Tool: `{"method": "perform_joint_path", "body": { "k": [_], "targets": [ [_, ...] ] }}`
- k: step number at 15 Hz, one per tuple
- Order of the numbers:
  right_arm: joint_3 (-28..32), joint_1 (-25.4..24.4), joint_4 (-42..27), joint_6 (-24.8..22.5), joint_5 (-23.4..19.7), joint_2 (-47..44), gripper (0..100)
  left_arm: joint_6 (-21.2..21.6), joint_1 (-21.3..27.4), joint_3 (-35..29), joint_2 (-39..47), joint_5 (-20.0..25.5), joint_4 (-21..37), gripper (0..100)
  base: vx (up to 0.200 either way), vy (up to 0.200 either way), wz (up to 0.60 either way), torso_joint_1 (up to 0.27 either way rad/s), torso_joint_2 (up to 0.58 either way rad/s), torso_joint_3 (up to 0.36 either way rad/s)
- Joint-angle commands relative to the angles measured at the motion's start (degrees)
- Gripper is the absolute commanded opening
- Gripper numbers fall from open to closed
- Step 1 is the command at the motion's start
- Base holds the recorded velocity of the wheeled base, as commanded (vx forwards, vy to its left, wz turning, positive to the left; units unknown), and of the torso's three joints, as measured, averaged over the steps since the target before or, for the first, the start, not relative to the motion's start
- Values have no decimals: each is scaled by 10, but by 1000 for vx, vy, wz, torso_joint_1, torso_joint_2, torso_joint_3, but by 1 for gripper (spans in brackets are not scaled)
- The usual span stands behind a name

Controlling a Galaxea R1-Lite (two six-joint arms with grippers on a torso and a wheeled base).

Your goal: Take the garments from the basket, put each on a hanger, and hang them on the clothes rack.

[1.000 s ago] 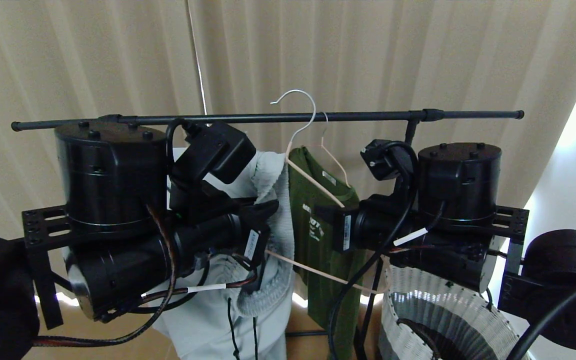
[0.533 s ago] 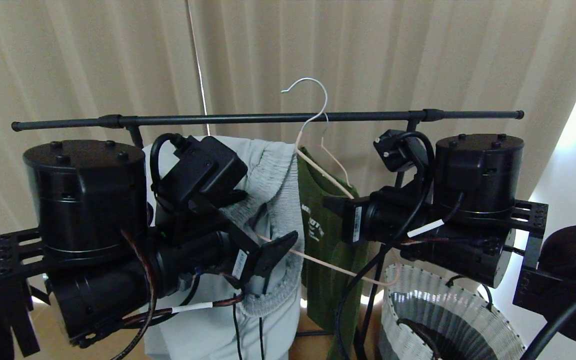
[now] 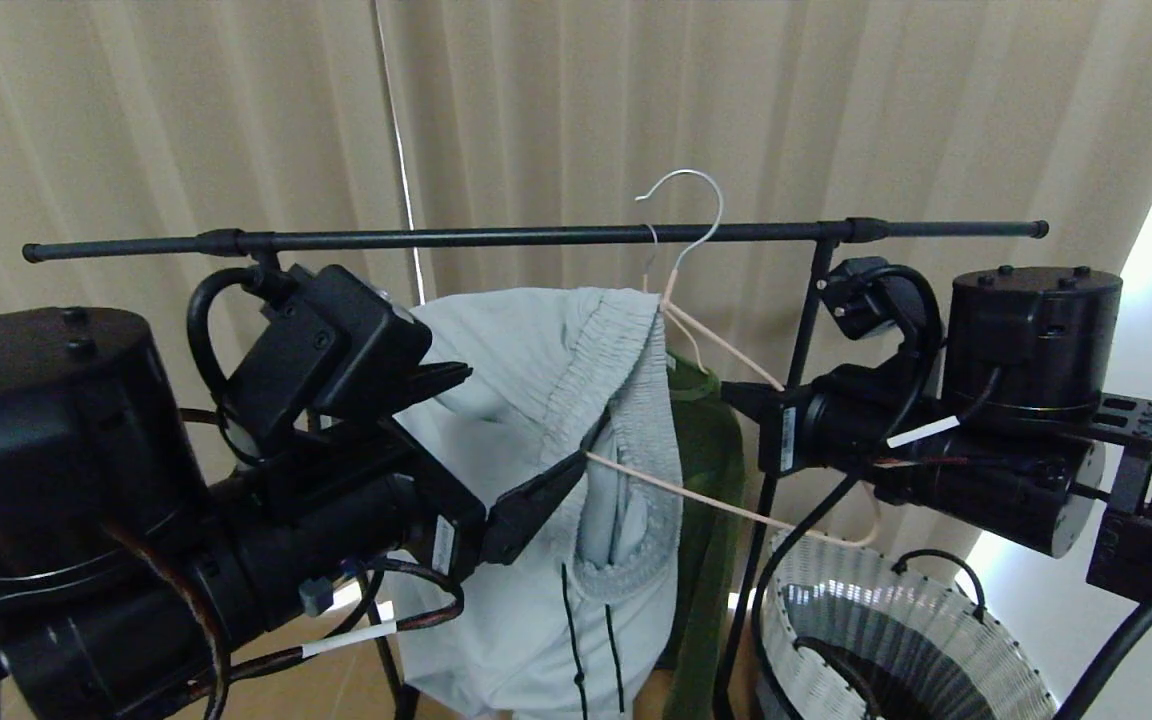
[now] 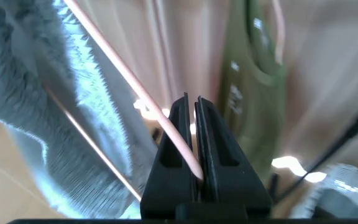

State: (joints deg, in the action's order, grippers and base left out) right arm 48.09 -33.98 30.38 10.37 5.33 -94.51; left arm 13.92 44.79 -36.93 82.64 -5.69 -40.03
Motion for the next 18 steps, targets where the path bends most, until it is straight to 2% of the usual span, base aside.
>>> {"method": "perform_joint_path", "body": {
  "k": [1,3,5,7,8,9,10,11,12,14,18],
  "targets": [
    [-24,14,-1,-10,-3,32,0,22,0,-8,-19,0,0,100,0,0,0,0,0,0],
    [-46,29,0,-31,-4,42,0,62,-14,-17,-20,13,0,100,0,0,0,0,0,0],
    [-63,30,18,-40,-13,49,0,98,-31,-36,-15,55,2,100,0,0,0,0,0,0],
    [-78,31,60,-69,-25,47,0,135,-71,-52,11,105,3,100,0,0,0,0,0,0],
    [-92,31,74,-93,-26,46,0,142,-85,-60,29,115,1,100,0,0,0,0,0,0],
    [-94,30,77,-98,-26,46,0,143,-87,-61,31,115,1,100,0,0,0,0,0,0],
    [-113,31,101,-131,-37,44,0,145,-88,-71,50,116,0,100,0,0,0,0,0,0],
    [-119,30,115,-144,-44,42,0,150,-88,-74,55,116,0,100,0,0,0,0,0,0],
    [-120,30,116,-145,-45,42,0,153,-88,-74,55,116,0,100,0,0,0,0,0,0],
    [-120,29,121,-149,-46,43,0,208,-88,-73,73,115,0,100,0,0,0,0,0,0],
    [-120,25,121,-149,-46,44,0,217,-87,-82,86,115,0,100,0,0,0,0,0,0]
  ]
}}
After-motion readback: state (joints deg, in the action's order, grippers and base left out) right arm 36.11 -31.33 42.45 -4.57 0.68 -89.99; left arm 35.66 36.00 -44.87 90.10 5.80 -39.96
